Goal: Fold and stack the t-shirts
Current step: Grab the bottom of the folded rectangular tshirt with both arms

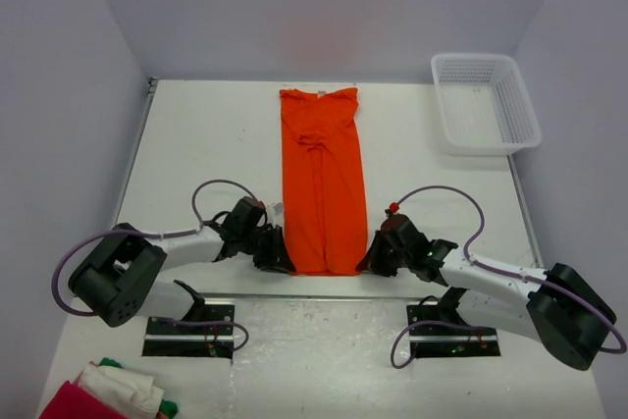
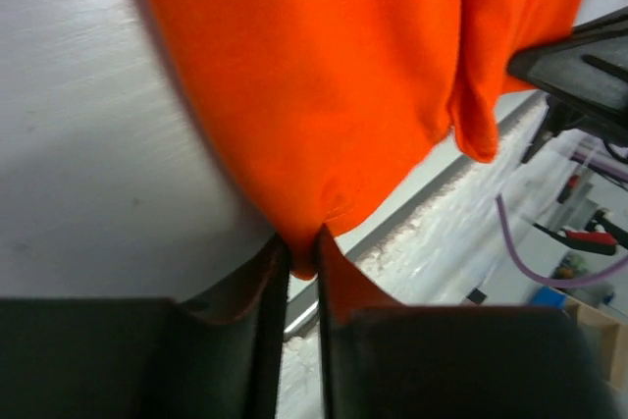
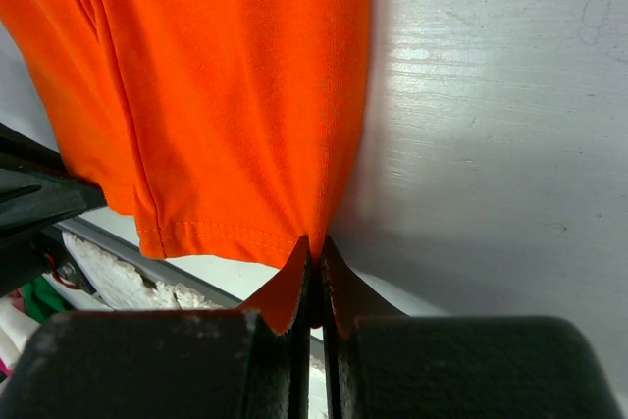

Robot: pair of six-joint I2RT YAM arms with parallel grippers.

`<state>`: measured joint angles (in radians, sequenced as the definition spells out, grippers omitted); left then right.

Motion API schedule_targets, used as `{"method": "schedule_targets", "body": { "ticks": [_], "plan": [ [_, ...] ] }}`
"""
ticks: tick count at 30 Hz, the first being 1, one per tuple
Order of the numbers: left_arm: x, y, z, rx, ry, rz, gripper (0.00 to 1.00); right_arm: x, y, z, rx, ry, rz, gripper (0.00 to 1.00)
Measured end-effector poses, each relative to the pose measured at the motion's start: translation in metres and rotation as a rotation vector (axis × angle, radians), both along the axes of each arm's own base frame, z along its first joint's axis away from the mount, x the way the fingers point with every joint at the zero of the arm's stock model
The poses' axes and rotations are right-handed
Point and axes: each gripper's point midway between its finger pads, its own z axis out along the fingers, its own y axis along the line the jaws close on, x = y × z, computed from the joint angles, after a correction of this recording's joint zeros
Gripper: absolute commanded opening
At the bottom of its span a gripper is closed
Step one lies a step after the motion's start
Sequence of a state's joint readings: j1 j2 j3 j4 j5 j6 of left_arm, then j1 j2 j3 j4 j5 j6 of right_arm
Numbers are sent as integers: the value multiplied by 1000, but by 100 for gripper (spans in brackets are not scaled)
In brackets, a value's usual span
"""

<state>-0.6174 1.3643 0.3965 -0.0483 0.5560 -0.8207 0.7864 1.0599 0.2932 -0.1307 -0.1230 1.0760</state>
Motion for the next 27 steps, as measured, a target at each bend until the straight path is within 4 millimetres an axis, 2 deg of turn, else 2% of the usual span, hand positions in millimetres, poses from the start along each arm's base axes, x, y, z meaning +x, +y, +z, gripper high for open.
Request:
{"method": "schedule_targets", "body": {
  "ticks": [1, 2, 11, 19, 27],
  "plan": [
    [0, 1, -2, 5, 1, 2, 2, 0, 0, 0, 0, 0, 0, 0],
    [0, 2, -3, 11, 1, 5, 0, 0, 0, 0, -2, 0, 2, 0],
    [-7, 12, -2, 33, -19, 24, 0, -6, -1, 1, -68, -24, 59, 0],
    [-18, 20, 10, 17, -58, 20, 0, -24, 11, 9, -137, -73, 215, 0],
    [-36, 22, 22, -34, -88, -13, 0, -42, 15, 17, -160, -96, 290, 0]
  ]
}}
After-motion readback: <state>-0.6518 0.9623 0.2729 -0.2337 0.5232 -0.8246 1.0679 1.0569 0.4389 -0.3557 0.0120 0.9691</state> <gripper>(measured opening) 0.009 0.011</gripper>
